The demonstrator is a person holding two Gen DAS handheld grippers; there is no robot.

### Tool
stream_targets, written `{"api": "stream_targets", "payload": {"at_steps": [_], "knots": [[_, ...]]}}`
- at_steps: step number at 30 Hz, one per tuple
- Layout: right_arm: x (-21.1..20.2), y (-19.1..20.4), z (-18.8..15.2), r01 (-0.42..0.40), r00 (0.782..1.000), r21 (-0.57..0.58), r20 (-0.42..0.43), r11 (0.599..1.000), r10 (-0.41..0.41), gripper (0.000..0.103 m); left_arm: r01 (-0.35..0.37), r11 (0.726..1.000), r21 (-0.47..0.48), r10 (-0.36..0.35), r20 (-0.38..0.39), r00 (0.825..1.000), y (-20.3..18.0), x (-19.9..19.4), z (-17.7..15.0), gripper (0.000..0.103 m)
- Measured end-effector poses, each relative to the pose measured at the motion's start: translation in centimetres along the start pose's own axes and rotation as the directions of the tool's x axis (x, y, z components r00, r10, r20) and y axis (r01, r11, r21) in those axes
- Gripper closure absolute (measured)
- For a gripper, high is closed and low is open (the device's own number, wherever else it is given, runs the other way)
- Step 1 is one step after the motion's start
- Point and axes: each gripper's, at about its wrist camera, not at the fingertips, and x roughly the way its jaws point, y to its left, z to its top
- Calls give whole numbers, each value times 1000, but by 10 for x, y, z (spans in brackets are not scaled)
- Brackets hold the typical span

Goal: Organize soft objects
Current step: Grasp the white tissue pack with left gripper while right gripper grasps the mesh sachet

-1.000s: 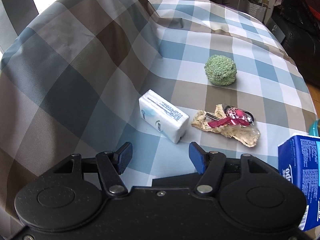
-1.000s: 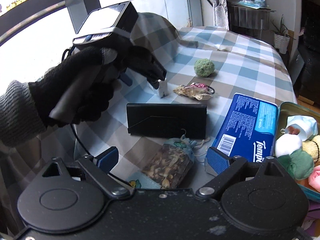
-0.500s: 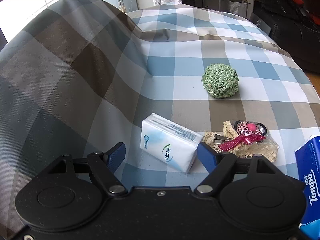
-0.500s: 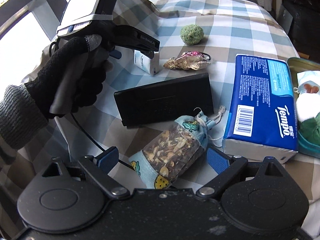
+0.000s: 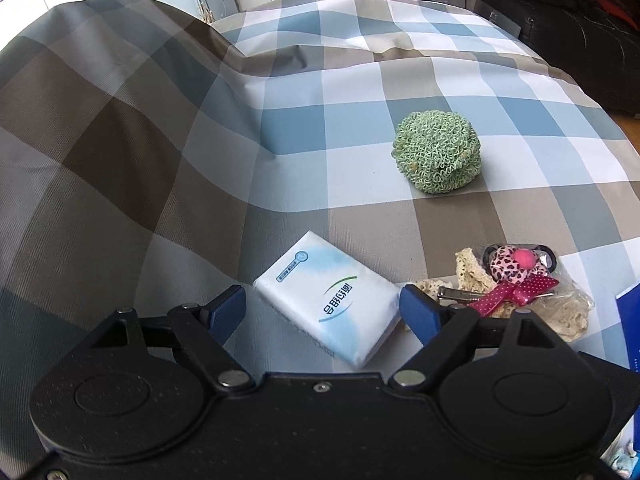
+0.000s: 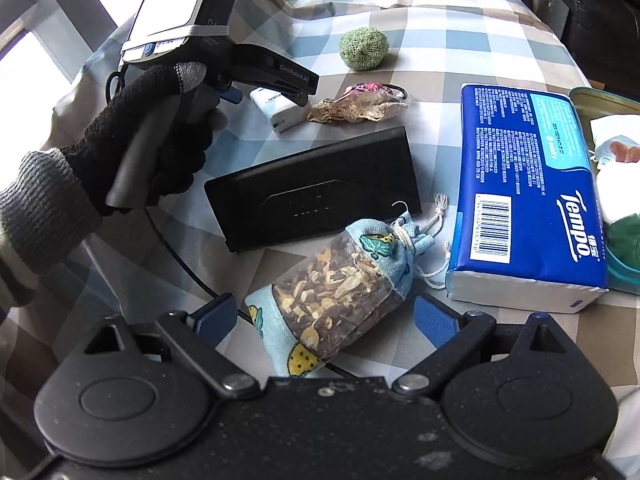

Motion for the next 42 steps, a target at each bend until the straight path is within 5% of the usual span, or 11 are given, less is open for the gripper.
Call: {"api": "stream_targets", "payload": {"at_steps": [9, 19, 28, 36, 40, 42], "knots": [[17, 6, 5, 16, 999, 24, -37, 1000, -15, 7, 48, 999, 24, -48, 3, 999, 0, 12, 7, 19], [33, 7, 12, 23, 998, 78, -58, 997, -19, 6, 70, 997, 26, -69, -12, 998, -3, 24, 6, 31], [51, -2, 27, 43, 994, 166, -105, 985, -26, 6, -22, 999, 42, 23, -44, 999, -6, 12, 3, 32], [78, 23, 35, 163, 979, 68, -134, 984, -153, 2, -9, 999, -53, 5, -67, 998, 18, -18, 1, 32], [77, 31, 31, 204, 973, 4, -112, 979, -202, 16, -6, 997, -79, 2, -56, 998, 23, -37, 1, 32], [71, 33, 29, 176, 980, -39, -91, 984, -179, 37, -8, 996, -86, 3, -47, 999, 22, -46, 1, 32]]}}
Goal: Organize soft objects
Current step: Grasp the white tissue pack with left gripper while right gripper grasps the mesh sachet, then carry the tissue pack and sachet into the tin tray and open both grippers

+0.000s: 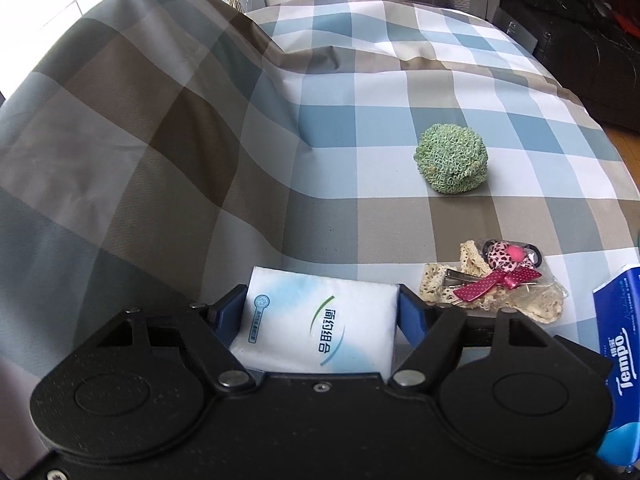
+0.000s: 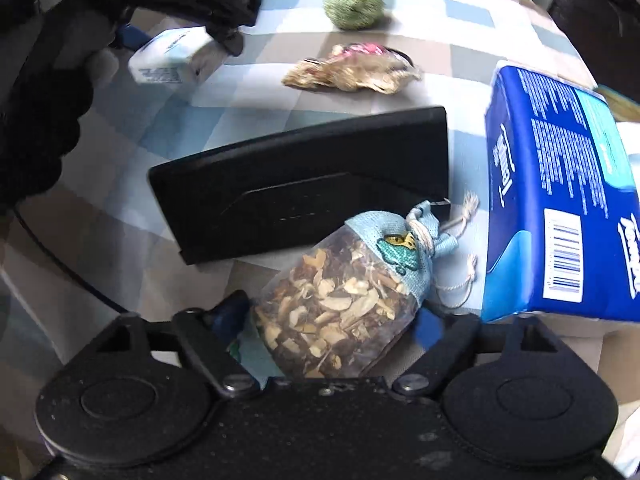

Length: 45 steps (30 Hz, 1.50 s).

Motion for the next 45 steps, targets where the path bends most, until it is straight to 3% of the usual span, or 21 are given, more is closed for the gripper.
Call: {"api": "stream_targets", "payload": {"at_steps": [3, 8, 15, 19, 24, 31, 40, 45], "knots": [[-13, -3, 0, -34, 999, -30, 27, 999, 34, 46, -5, 1000, -5, 5, 18, 1000, -2, -13, 1, 32], [-44, -8, -5, -122, 987, -35, 97, 992, 125, 47, -6, 1000, -11, 6, 44, 999, -7, -34, 5, 32], [-106, -24, -13, -213, 947, -44, 236, 976, 218, 47, 21, 1000, -17, -19, 90, 996, -26, -71, 10, 32], [-143, -43, -18, -213, 922, -47, 322, 976, 217, 47, 55, 998, -16, -53, 106, 993, -44, -94, 10, 32], [-179, -84, -26, -172, 894, -13, 419, 985, 162, 47, 100, 995, 3, -100, 123, 987, -80, -121, 13, 32], [-213, -163, -39, -47, 866, 95, 500, 994, -7, 47, 193, 979, 63, -200, 146, 969, -145, -148, 17, 32], [-219, -268, -37, 128, 850, 245, 471, 961, -233, 47, 296, 947, 123, -313, 156, 937, -231, -154, 16, 32], [-219, -315, -30, 164, 854, 316, 429, 934, -295, 47, 330, 938, 109, -343, 138, 929, -258, -148, 16, 32]]}}
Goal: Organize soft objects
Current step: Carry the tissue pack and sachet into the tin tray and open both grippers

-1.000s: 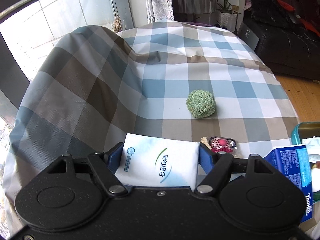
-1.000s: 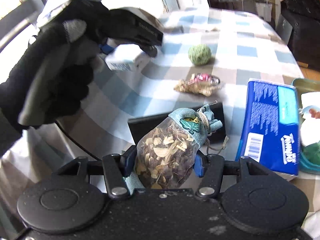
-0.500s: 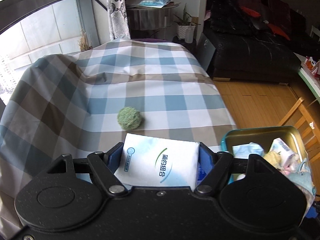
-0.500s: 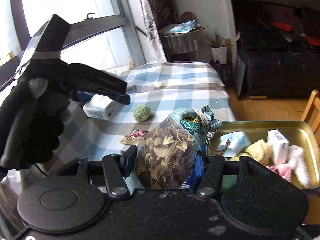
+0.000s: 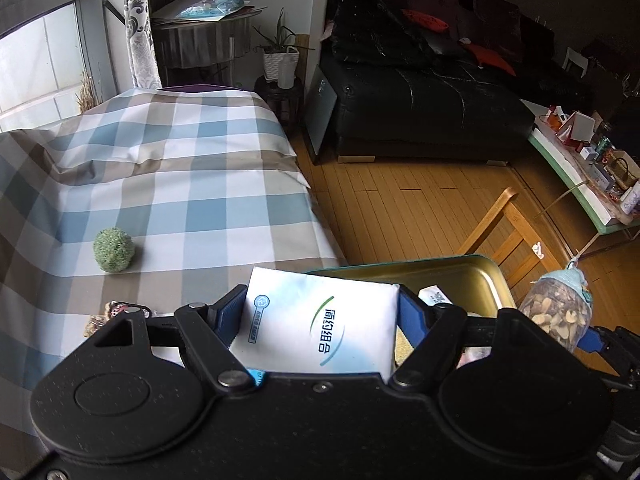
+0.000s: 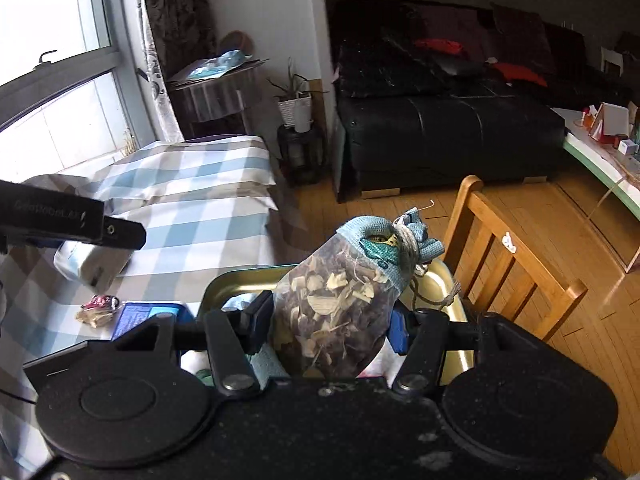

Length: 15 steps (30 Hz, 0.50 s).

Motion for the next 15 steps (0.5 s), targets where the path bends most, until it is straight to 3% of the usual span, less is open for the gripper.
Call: {"api": "stream_targets", "payload": {"at_steps": [6, 15], "knots": [[18, -26, 20, 52, 999, 27, 3, 998, -52, 47, 15, 1000, -2, -15, -20, 1000, -20, 14, -1, 32], [41, -45, 39, 67, 998, 73, -27, 995, -65, 46, 0, 1000, -13, -1, -59, 998, -38, 47, 8, 32]]}}
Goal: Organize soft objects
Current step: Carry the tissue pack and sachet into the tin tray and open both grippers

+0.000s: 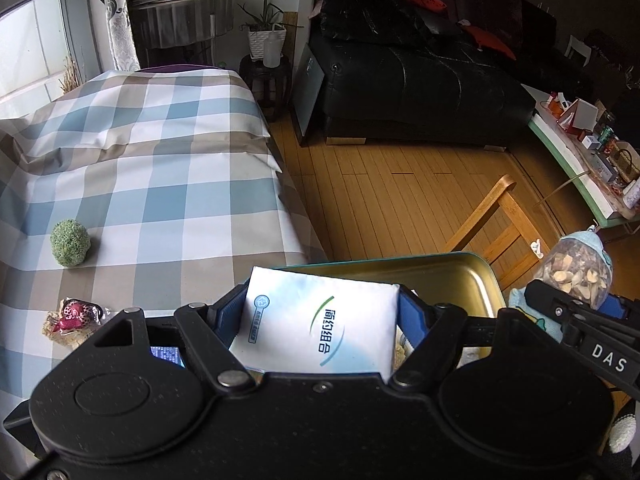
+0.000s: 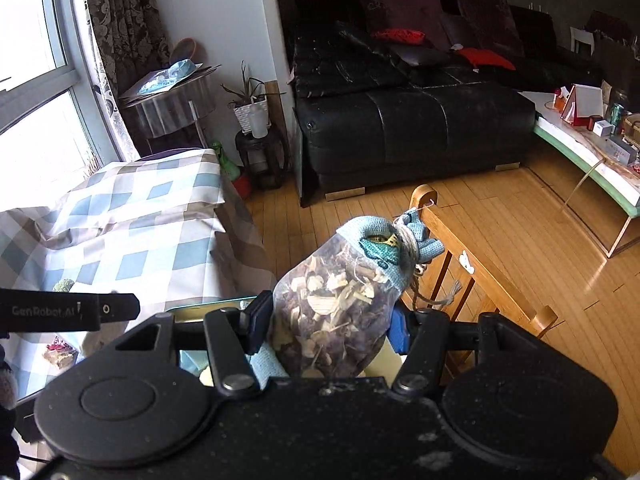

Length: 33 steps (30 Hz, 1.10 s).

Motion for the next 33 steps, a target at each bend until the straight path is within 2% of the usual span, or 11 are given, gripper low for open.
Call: {"api": "stream_targets", "payload": {"at_steps": [12, 18, 25, 33], "knots": [[23, 0, -9, 20, 990, -32, -140, 999, -24, 46, -28, 1000, -9, 27, -79, 997, -26, 56, 5, 32], [30, -8, -7, 19, 985, 13, -171, 1000, -17, 46, -48, 999, 3, 48, -102, 994, -30, 71, 5, 31], [32, -5, -8, 9, 983, -1, -184, 1000, -9, 46, -63, 998, -9, 62, -109, 992, -25, 73, 3, 30], [28, -3, -7, -7, 987, -8, -163, 1000, 5, 46, -71, 997, -1, 71, -69, 995, -21, 63, 1, 30]]}}
